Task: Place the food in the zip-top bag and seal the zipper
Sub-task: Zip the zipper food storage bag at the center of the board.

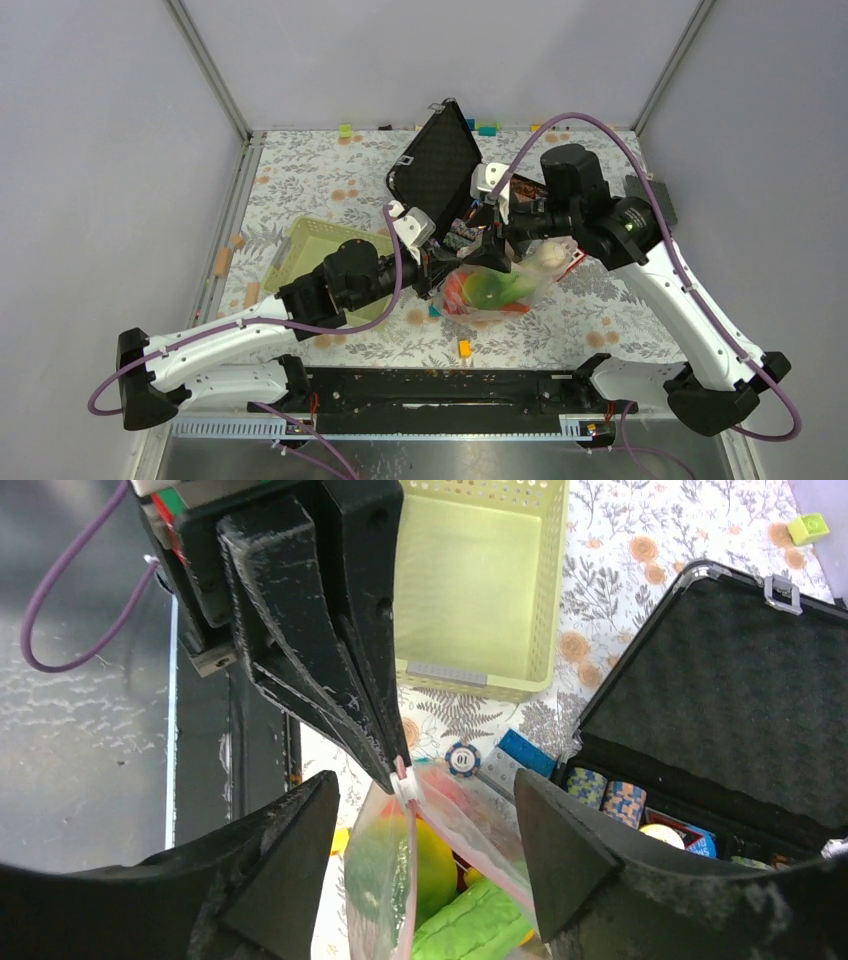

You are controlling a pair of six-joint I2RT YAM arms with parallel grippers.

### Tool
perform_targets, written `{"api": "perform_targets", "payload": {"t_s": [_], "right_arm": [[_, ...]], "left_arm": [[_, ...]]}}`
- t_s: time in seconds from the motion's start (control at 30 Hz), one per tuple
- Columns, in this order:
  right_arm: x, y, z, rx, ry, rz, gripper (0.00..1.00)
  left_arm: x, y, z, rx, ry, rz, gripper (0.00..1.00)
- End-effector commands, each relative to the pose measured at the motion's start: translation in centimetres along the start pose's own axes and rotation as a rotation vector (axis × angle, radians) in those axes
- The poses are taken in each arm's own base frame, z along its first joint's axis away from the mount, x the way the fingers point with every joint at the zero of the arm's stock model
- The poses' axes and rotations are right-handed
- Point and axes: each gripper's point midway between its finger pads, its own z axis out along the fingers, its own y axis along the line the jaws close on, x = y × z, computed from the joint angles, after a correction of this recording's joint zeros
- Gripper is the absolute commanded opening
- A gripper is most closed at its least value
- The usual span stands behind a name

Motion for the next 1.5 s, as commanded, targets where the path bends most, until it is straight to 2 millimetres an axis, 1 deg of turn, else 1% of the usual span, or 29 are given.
{"api": "perform_targets", "payload": {"t_s": [0.0, 0.13, 0.23, 0.4, 0.43, 0.5, 0.63, 0.7, 0.73, 0.77, 0.8, 0.83, 0.87, 0.9, 0.93, 1.03, 1.2, 1.27, 1.37, 1.43, 1.47], "right_arm": [[-0.2, -0.4, -0.3, 0.016, 0.038, -0.052, 0.7], [0.5, -0.4, 0.2, -0.008, 0.071, -0.043, 0.69], [0.8, -0.3, 0.5, -0.023, 0.091, -0.027, 0.65], [0.8, -0.1, 0.7, -0.044, 0.086, -0.02, 0.5], [0.8, -0.1, 0.7, -0.046, 0.086, -0.018, 0.45], [0.9, 0.0, 0.7, -0.053, 0.09, -0.013, 0.3], [1.1, 0.6, 0.8, -0.09, 0.097, -0.007, 0.09], [1.0, 0.8, 0.9, -0.103, 0.093, -0.002, 0.0], [0.9, 1.0, 0.8, -0.113, 0.09, -0.001, 0.0], [0.7, 1.2, 0.8, -0.122, 0.084, -0.004, 0.0], [0.6, 1.2, 0.7, -0.128, 0.079, -0.004, 0.0], [0.4, 1.4, 0.7, -0.135, 0.073, -0.004, 0.0], [0.3, 1.6, 0.7, -0.143, 0.068, -0.007, 0.0], [0.2, 1.7, 0.6, -0.15, 0.063, -0.007, 0.0], [0.1, 1.9, 0.6, -0.159, 0.059, -0.007, 0.0], [-0.1, 2.3, 0.4, -0.176, 0.052, -0.007, 0.0], [-0.3, 2.7, 0.4, -0.198, 0.041, -0.004, 0.0], [-0.5, 2.9, 0.3, -0.204, 0.031, -0.005, 0.0], [-0.6, 2.9, 0.4, -0.201, 0.03, 0.0, 0.0], [-0.4, 2.6, 0.5, -0.193, 0.036, 0.004, 0.0], [-0.3, 2.5, 0.5, -0.188, 0.039, 0.005, 0.0]], "left_arm": [[-4.0, -1.0, -0.4, 0.032, -0.117, -0.019, 0.0], [-4.0, -1.1, -0.5, 0.042, -0.122, -0.019, 0.0], [-4.0, -1.2, -0.4, 0.045, -0.119, -0.019, 0.0], [-3.9, -1.3, -0.4, 0.052, -0.116, -0.018, 0.0], [-3.9, -1.3, -0.4, 0.051, -0.116, -0.018, 0.0], [-3.8, -1.3, -0.4, 0.05, -0.115, -0.019, 0.0], [-3.8, -1.4, -0.5, 0.061, -0.118, -0.011, 0.0], [-3.3, -1.8, -0.5, 0.087, -0.093, 0.009, 0.02], [-3.1, -1.7, -0.4, 0.087, -0.085, 0.02, 0.06], [-2.8, -1.6, -0.4, 0.087, -0.078, 0.029, 0.12], [-2.6, -1.6, -0.3, 0.09, -0.07, 0.037, 0.24], [-2.3, -1.5, -0.3, 0.095, -0.061, 0.043, 0.42], [-2.0, -1.4, -0.2, 0.099, -0.055, 0.043, 0.54], [-1.9, -1.4, -0.2, 0.107, -0.05, 0.041, 0.61], [-1.8, -1.4, -0.3, 0.124, -0.047, 0.044, 0.64], [-1.4, -1.4, -0.2, 0.183, -0.045, 0.07, 0.67], [-0.4, -2.9, -0.2, 0.376, -0.067, 0.156, 0.66], [-0.3, -3.0, 0.1, 0.403, -0.072, 0.163, 0.63], [-0.7, -2.6, 1.0, 0.413, -0.074, 0.135, 0.58], [-1.1, -2.7, 1.4, 0.437, -0.081, 0.117, 0.51], [-1.2, -2.6, 1.6, 0.443, -0.084, 0.109, 0.46]]}}
